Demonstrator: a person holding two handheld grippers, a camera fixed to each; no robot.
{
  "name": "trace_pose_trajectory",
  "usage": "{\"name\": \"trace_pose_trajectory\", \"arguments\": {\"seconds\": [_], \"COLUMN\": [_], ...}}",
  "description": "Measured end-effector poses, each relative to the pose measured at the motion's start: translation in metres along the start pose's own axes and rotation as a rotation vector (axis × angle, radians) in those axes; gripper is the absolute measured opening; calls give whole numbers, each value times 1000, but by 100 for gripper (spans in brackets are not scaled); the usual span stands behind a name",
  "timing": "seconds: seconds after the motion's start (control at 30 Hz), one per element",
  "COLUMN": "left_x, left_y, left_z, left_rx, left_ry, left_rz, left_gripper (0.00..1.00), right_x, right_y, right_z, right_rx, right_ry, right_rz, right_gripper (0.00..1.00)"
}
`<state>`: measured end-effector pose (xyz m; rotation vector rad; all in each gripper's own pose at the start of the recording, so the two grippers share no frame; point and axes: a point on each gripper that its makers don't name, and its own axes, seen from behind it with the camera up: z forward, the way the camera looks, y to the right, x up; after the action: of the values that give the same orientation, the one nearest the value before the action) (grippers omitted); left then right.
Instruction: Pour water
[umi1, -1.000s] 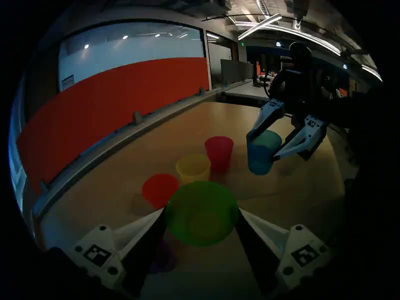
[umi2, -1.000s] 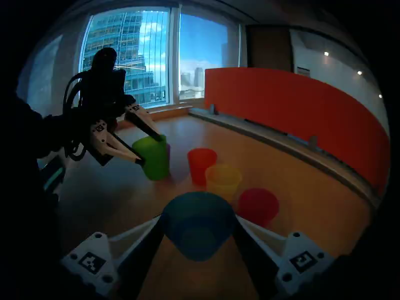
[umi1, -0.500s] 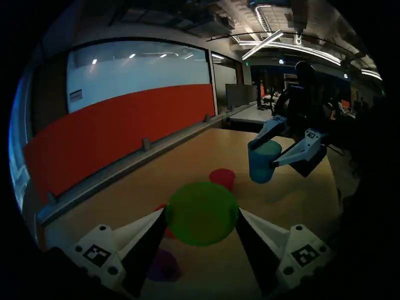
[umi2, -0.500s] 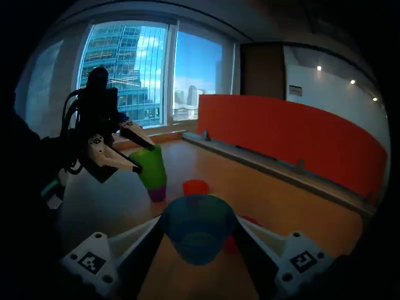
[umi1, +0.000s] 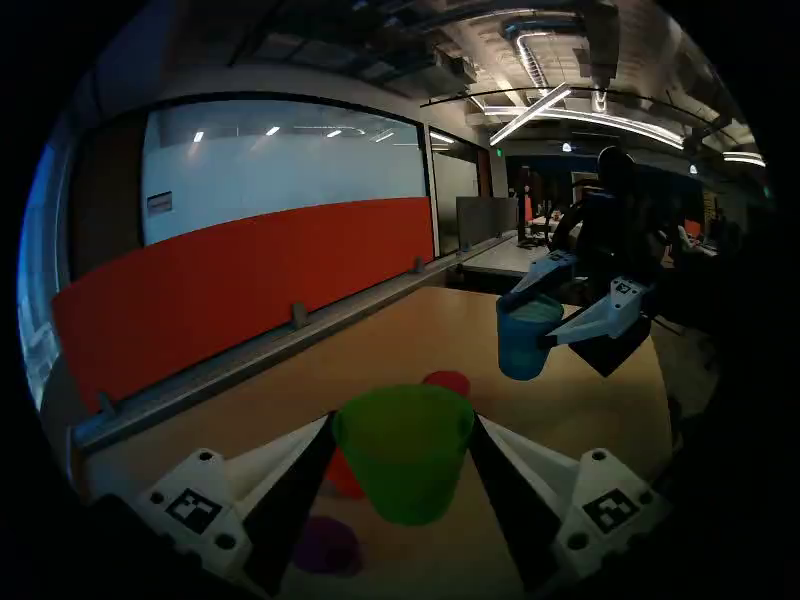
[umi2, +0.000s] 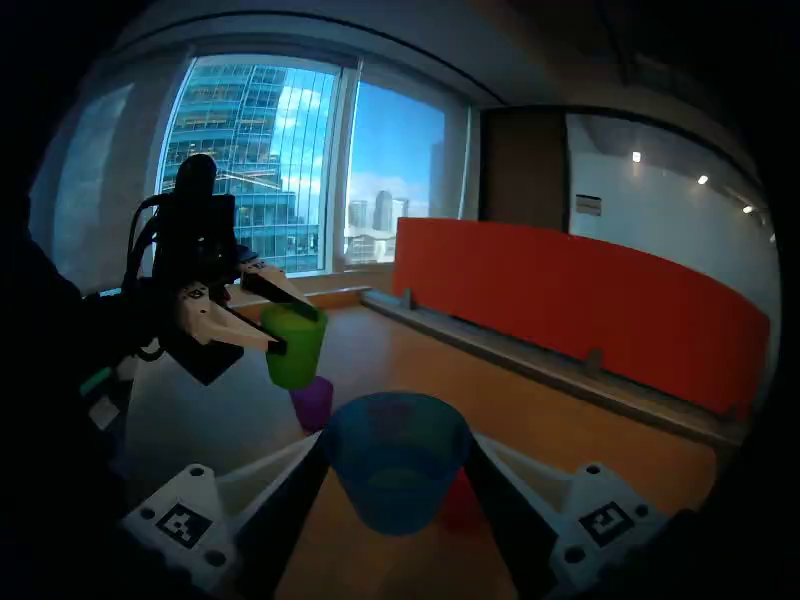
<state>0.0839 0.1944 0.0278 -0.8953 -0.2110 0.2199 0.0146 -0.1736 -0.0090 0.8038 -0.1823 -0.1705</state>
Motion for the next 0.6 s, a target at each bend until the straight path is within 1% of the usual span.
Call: {"name": "trace_pose_trajectory", "arguments": {"seconds": [0.6], "left_x": [15], "left_y": [0], "left_z": [-4], "left_rx": [16], "left_ry": [85], "left_rz": [7], "left_gripper": [90], "right_x": [15], "right_y": [-2], "right_z": [1], "right_rx": [0], "right_ry": [22], "right_rz": [-18], "right_gripper": [92]}}
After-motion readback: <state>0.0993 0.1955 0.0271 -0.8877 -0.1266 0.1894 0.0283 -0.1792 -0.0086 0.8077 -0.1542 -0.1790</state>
